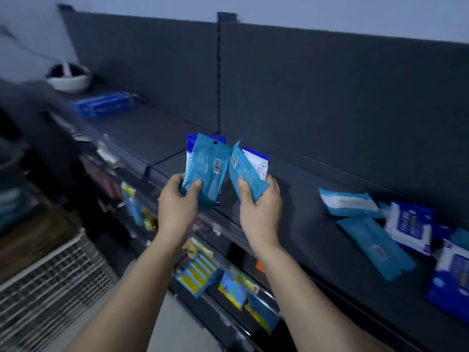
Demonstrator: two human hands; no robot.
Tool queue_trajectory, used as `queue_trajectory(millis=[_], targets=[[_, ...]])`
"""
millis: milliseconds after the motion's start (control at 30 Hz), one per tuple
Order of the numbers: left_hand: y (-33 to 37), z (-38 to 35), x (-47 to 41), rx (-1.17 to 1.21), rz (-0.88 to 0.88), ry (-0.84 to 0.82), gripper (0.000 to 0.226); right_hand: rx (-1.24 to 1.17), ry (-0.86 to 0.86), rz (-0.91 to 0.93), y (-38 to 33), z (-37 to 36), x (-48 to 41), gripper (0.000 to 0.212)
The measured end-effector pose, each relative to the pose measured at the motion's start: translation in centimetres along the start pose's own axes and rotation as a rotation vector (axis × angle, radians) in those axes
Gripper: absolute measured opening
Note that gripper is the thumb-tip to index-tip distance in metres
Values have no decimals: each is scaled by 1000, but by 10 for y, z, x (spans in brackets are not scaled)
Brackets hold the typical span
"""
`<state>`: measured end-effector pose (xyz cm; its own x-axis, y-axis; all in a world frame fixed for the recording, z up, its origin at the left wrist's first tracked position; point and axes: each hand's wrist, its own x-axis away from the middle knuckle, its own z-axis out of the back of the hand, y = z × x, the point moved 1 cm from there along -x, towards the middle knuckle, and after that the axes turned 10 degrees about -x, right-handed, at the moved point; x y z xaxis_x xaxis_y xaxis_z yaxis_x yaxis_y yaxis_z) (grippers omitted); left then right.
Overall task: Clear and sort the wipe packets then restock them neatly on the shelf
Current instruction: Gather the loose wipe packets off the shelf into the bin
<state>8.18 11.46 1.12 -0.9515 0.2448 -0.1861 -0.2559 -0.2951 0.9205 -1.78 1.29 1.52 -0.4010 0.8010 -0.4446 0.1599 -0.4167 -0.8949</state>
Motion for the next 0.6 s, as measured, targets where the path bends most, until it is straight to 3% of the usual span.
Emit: queue_trajectory(millis=[233, 600], targets=[[-66, 125, -41, -16, 106, 212, 3, -73, -220, -35, -18, -144, 49, 19], [-153, 298, -106, -27, 254, 400, 2, -126, -493, -35, -45, -354, 122, 22]])
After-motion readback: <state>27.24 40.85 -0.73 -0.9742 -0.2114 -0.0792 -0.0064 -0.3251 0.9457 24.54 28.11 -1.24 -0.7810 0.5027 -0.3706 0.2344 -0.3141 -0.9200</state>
